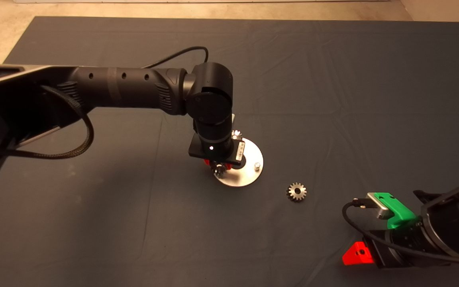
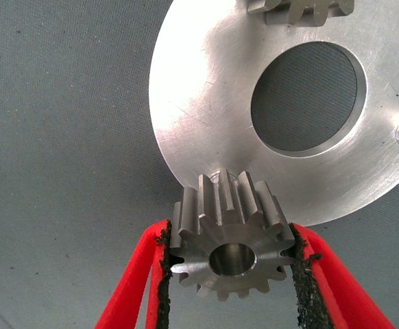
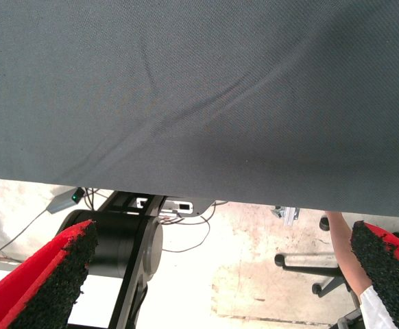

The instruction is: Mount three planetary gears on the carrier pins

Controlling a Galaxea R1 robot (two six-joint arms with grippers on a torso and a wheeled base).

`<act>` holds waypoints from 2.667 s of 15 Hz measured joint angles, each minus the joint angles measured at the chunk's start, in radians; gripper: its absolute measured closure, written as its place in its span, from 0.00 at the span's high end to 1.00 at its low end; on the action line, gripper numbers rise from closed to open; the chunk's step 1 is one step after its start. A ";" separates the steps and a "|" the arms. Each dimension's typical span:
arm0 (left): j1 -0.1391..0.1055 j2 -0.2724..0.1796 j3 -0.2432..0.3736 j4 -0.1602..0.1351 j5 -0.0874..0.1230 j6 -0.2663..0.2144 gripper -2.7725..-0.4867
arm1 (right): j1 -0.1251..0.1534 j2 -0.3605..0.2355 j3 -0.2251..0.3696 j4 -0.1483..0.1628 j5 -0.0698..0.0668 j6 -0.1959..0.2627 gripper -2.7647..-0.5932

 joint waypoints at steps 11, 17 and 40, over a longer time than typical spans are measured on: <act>0.002 -0.011 0.020 0.000 0.000 -0.001 0.36 | 0.000 0.000 0.000 0.000 0.000 0.000 0.99; 0.002 -0.116 0.109 0.001 -0.001 -0.020 0.49 | 0.000 0.000 0.000 0.000 0.000 0.000 0.99; 0.014 -0.821 0.784 -0.007 -0.002 -0.182 0.68 | 0.146 0.460 -0.586 -0.018 0.001 -0.510 0.96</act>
